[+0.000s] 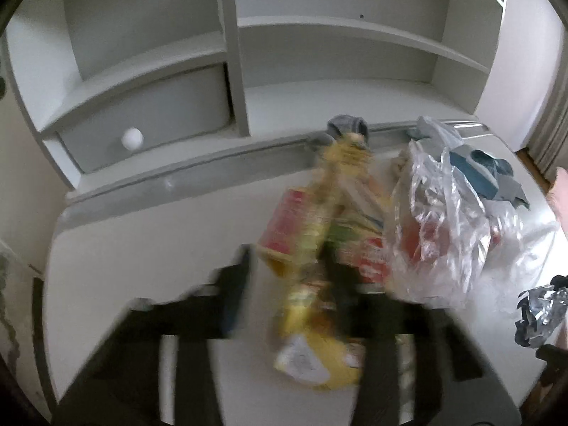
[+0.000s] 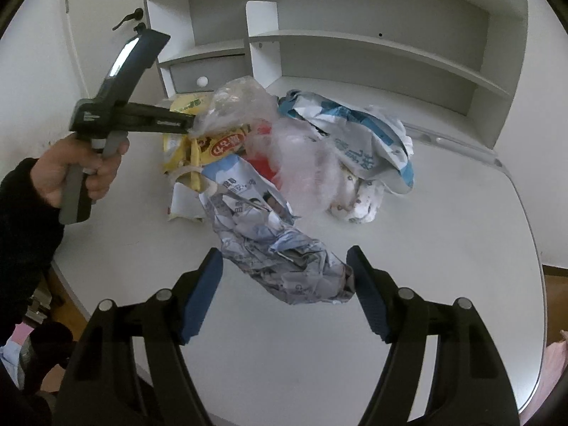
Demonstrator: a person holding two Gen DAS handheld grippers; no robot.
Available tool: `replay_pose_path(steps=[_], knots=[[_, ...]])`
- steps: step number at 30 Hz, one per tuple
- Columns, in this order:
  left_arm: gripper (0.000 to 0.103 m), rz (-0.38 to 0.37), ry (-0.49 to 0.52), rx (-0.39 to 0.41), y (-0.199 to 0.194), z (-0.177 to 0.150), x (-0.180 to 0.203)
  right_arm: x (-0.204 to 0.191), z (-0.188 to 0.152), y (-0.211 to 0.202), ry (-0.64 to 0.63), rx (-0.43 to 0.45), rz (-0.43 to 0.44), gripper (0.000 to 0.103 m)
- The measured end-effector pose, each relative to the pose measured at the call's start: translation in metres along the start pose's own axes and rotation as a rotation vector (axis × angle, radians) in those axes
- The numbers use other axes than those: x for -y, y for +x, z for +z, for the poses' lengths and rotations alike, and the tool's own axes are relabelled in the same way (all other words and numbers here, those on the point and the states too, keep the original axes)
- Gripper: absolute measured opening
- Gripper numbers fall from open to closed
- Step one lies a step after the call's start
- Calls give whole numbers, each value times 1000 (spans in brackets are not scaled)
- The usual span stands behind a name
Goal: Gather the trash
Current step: 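Grasp the yellow snack bag with the left tool while the right tool grasps the foil wrapper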
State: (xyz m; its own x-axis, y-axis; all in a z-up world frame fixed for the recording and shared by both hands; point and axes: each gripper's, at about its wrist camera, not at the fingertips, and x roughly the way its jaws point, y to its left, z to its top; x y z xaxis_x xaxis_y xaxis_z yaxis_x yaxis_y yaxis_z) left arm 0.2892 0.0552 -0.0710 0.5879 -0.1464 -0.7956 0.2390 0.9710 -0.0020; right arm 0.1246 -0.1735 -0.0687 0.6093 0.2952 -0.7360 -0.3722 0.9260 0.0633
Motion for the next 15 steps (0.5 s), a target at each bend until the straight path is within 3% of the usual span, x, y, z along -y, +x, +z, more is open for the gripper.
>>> replay_pose_path(steps=[9, 15], knots=[[25, 132, -61, 103, -55, 17, -26, 17, -1, -20, 71, 38, -7, 70], [25, 169, -91, 150, -93, 22, -28, 38, -9, -39, 128, 58, -28, 70]])
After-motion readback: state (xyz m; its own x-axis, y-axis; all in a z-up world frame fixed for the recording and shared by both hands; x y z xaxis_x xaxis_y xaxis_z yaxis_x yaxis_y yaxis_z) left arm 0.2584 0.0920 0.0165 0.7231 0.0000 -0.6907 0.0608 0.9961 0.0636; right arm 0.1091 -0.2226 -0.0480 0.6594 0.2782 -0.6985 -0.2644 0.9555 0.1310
